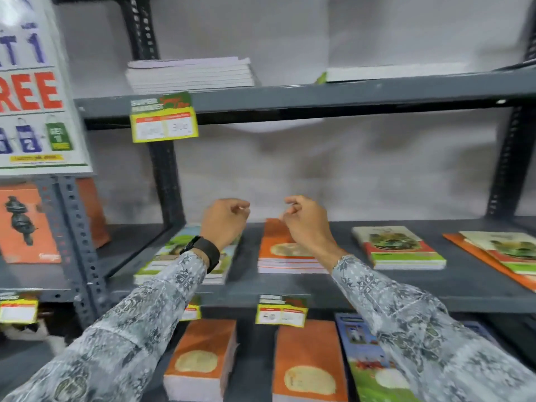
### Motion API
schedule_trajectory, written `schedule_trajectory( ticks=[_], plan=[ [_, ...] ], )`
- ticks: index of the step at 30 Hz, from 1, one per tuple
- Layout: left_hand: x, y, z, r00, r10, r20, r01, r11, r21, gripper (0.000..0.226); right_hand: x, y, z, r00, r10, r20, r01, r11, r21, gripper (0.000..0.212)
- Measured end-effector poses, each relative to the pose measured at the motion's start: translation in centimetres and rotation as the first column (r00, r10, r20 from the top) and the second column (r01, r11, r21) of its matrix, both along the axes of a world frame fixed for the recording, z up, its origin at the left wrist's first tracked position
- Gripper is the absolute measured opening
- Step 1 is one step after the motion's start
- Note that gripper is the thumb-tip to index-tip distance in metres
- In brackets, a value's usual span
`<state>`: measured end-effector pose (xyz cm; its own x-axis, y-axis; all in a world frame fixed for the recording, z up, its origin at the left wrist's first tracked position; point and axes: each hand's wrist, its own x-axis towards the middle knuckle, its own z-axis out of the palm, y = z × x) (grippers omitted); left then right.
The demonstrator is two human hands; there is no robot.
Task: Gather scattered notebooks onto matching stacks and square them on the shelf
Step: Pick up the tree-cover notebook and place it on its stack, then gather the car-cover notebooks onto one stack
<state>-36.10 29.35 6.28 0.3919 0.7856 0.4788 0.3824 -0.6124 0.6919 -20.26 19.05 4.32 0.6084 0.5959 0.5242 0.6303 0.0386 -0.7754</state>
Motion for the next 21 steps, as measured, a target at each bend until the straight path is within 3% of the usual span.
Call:
schedule_trajectory(
  ticks=[9, 16, 21],
  plan=[
    [23.5, -17.6, -0.6, 0.909, -0.417, -0.001, 0.414, 0.904, -0.106, 0.02, 19.3, -20.1, 0.2, 0.961, -0.275, -0.02, 0.274, 0.961, -0.019, 0.033],
    [35.9, -27.0, -3.3, 0.856, -0.515, -0.036, 0.484, 0.825, -0.291, 0.011, 31.1, -31.9, -0.5, 0.89, -0.457, -0.014, 0.443, 0.869, -0.222, 0.022],
    [41.2, -30.2, -5.1, 0.843, -0.506, -0.185, 0.407, 0.824, -0.395, 0.035, 36.7, -35.8, -2.1, 0.822, -0.558, 0.115, 0.524, 0.66, -0.538, 0.017]
  ],
)
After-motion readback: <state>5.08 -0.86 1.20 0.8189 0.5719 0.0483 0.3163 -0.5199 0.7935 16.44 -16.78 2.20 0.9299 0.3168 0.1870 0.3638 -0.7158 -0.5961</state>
